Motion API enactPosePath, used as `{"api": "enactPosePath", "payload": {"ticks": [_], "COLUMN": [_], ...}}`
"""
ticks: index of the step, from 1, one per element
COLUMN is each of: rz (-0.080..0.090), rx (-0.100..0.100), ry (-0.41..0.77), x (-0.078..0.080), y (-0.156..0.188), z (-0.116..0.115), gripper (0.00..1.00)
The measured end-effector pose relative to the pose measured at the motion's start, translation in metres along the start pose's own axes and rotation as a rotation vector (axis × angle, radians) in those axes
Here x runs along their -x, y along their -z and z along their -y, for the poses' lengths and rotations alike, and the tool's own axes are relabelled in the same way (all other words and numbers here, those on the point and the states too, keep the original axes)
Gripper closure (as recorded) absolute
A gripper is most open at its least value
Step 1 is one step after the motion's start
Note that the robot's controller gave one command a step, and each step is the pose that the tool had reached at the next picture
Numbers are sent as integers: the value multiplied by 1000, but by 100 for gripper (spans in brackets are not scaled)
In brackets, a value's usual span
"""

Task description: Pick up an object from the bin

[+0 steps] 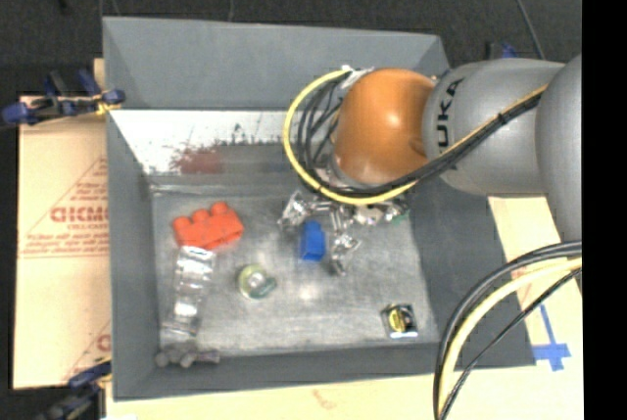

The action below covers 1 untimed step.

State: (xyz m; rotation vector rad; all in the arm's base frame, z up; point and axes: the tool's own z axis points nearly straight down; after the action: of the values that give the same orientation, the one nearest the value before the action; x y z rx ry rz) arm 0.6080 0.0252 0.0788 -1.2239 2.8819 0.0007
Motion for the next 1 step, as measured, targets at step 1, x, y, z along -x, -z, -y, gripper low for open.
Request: {"api": "enactPosePath", "payload": {"ticks": [1], "rz": [3], "rx": [-2], "ry": [-2], "x": [1], "y": [2], "z": [1], "gripper": [100]}}
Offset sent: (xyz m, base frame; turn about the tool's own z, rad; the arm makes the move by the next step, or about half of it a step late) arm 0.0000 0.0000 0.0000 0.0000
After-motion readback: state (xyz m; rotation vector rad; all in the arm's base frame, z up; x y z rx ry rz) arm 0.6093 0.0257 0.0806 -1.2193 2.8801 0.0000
